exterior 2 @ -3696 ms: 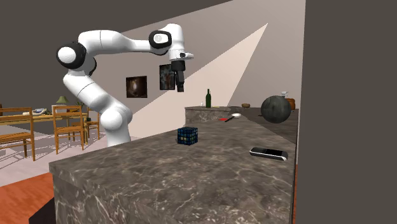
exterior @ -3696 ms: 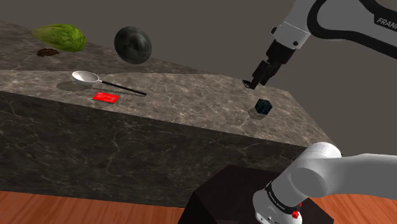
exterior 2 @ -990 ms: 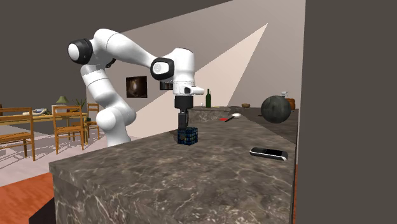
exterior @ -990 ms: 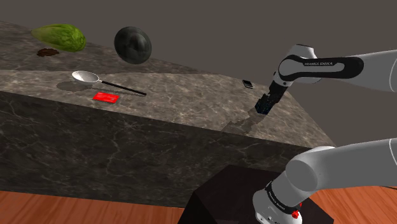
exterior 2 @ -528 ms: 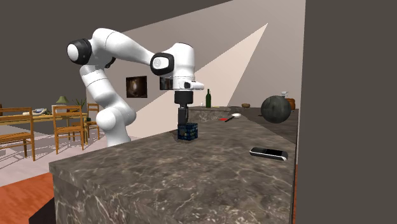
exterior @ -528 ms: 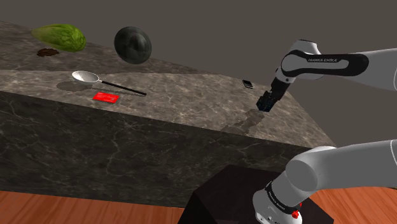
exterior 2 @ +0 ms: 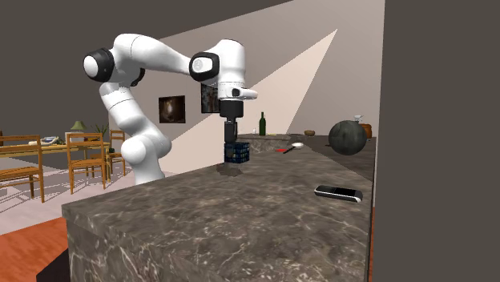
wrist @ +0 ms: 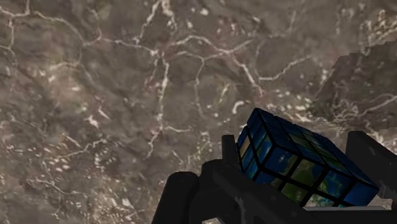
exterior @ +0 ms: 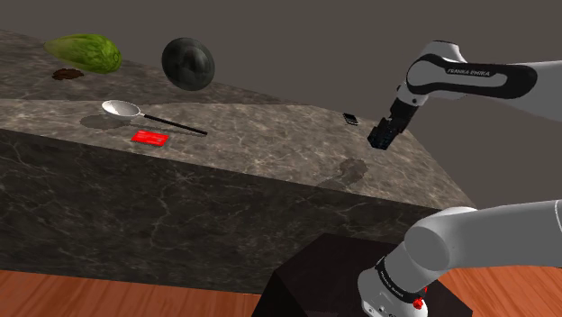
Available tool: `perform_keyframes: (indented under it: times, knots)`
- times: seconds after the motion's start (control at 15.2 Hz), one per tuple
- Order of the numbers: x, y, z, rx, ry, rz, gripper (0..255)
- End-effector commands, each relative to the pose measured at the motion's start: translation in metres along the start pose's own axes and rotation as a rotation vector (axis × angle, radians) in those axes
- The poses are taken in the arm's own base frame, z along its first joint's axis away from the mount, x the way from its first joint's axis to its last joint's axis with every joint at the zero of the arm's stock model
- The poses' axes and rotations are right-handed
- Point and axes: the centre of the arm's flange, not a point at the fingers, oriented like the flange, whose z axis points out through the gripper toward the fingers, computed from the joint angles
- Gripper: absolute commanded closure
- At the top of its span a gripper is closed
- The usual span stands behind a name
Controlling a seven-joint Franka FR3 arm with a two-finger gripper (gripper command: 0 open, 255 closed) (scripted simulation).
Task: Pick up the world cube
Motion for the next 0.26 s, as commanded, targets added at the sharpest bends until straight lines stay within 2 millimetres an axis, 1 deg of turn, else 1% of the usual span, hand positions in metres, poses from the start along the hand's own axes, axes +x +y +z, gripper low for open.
perform_keyframes:
  times: [0.0, 0.07, 0.2]
  knots:
    - [-0.0001, -0.0001, -0.0118, 0.000, 0.000, 0.000, 255]
    - [-0.0002, 0.0000, -0.0170, 0.000, 0.000, 0.000, 255]
    - [-0.0002, 0.0000, -0.0178, 0.000, 0.000, 0.000, 255]
